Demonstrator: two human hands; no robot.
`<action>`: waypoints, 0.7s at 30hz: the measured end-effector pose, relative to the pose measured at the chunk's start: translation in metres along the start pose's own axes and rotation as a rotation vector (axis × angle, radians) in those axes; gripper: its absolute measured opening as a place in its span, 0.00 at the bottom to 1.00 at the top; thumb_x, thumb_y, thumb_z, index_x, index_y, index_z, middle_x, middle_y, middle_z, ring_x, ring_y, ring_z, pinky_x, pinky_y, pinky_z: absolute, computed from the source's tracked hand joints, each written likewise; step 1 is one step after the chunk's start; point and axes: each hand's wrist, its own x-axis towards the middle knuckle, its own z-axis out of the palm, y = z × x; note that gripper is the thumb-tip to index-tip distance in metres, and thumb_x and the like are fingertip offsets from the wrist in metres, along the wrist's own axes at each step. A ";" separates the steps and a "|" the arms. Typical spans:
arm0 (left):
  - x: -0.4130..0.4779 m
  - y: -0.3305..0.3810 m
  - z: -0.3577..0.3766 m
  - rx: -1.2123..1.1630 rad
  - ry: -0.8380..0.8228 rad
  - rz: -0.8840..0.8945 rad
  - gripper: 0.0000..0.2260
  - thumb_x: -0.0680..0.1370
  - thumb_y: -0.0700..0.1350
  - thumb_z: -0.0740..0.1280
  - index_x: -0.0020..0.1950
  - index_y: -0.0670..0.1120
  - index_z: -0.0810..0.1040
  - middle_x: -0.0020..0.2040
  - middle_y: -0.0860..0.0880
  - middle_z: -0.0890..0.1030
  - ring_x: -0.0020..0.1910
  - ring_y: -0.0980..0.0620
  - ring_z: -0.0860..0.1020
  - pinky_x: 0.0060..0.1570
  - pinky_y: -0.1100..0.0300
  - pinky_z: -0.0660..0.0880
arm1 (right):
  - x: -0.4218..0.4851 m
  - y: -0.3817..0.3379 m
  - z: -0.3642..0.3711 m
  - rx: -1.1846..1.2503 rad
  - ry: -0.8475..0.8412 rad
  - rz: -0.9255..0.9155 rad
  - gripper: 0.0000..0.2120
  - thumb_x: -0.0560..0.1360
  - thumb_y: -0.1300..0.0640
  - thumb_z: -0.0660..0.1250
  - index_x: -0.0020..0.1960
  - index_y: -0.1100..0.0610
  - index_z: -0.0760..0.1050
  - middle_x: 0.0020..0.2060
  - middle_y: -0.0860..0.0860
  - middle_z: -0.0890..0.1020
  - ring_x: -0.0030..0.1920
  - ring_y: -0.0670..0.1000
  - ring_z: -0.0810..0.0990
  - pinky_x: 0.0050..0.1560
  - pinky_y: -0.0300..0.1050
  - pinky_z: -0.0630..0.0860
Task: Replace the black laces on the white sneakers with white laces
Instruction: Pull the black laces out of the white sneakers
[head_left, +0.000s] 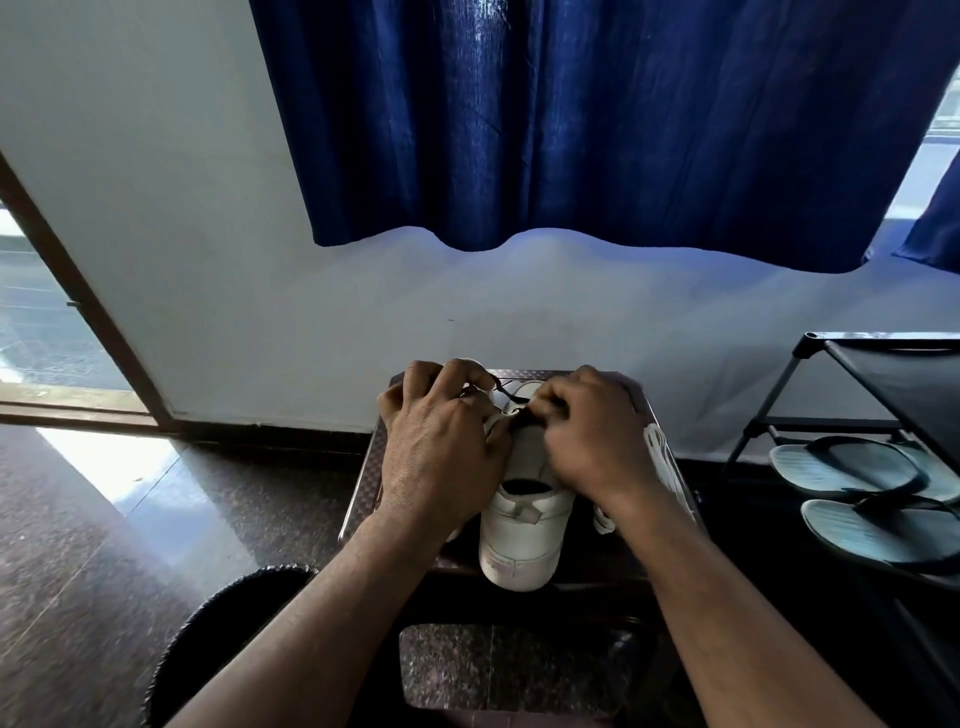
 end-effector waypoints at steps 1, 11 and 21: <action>0.000 0.000 0.000 -0.002 0.000 -0.001 0.12 0.75 0.57 0.67 0.49 0.54 0.86 0.62 0.60 0.77 0.64 0.46 0.69 0.58 0.45 0.67 | 0.001 0.000 -0.005 0.160 0.041 0.066 0.07 0.78 0.60 0.68 0.44 0.52 0.83 0.43 0.47 0.81 0.48 0.45 0.82 0.50 0.41 0.74; 0.000 0.001 -0.001 -0.011 -0.016 -0.022 0.10 0.75 0.56 0.69 0.49 0.54 0.86 0.62 0.61 0.77 0.64 0.47 0.69 0.60 0.45 0.65 | 0.000 -0.006 -0.015 0.714 0.148 0.251 0.08 0.85 0.60 0.61 0.48 0.55 0.75 0.33 0.47 0.83 0.30 0.41 0.77 0.35 0.38 0.71; 0.001 0.001 0.000 -0.012 0.000 -0.026 0.10 0.76 0.57 0.71 0.48 0.53 0.86 0.61 0.60 0.77 0.64 0.46 0.70 0.60 0.45 0.66 | -0.006 -0.021 -0.007 -0.367 -0.214 0.005 0.11 0.77 0.55 0.63 0.57 0.49 0.80 0.60 0.52 0.75 0.64 0.60 0.72 0.66 0.60 0.69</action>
